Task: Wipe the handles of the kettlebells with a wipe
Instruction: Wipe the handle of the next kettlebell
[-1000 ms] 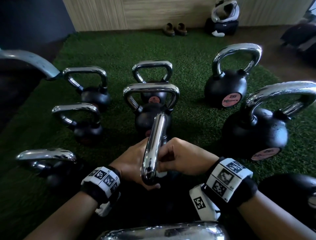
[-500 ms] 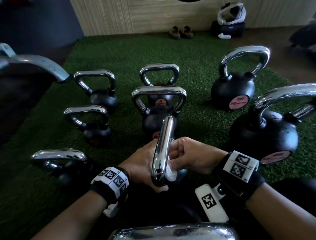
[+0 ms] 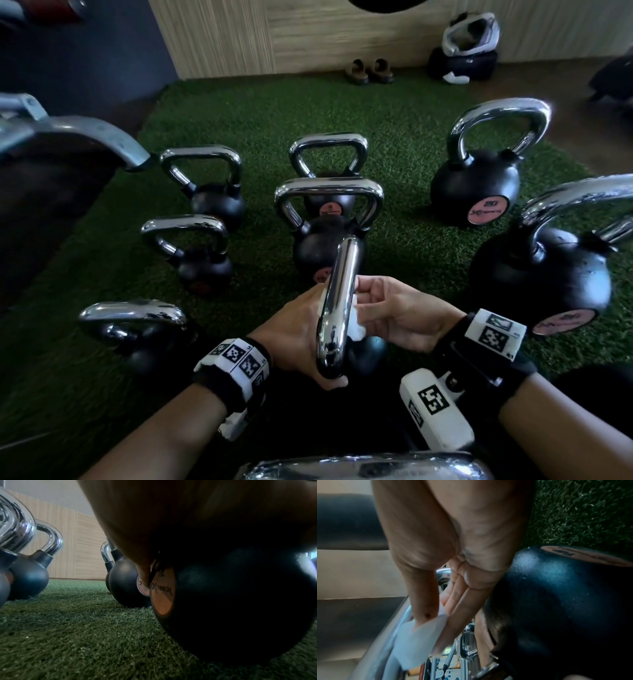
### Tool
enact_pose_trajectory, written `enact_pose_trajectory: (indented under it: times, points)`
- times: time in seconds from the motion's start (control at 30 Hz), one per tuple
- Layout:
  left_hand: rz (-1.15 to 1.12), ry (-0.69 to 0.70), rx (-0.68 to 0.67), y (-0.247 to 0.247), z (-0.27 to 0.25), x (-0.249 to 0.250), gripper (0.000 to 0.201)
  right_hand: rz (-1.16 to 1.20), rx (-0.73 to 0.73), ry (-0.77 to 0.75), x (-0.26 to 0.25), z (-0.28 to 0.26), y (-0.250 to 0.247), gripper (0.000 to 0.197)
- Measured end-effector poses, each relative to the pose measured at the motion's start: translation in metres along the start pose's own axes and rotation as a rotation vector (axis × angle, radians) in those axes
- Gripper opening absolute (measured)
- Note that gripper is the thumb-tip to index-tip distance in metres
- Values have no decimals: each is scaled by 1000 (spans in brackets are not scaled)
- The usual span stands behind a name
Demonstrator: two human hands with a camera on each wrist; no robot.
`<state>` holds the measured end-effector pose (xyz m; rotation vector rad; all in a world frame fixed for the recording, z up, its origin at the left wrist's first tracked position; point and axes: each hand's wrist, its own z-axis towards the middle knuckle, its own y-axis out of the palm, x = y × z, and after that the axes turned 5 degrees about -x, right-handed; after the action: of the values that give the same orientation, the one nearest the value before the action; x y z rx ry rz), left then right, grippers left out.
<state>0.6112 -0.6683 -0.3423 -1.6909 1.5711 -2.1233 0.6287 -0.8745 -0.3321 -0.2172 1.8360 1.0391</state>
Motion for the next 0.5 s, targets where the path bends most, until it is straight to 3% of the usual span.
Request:
enact_pose_trajectory:
  times: [0.07,0.13,0.3,0.4,0.5]
  points:
    - [24,26,6,-1,-3,5,96,-27,32,-18,-4,0,0,83]
    - [59,40,29,-4,-5,10,86,-10,126,-82,-10,1,2,68]
    - [52,65,78,-6,-6,7,98,-23,315,-218,-19,-3,14,34]
    - [26,77,70,-5,-5,4,120,-215,398,-325,-19,-3,22,40]
    - [39,70,78,-2,-4,0,113,-544,629,-445,-20,2,21,38]
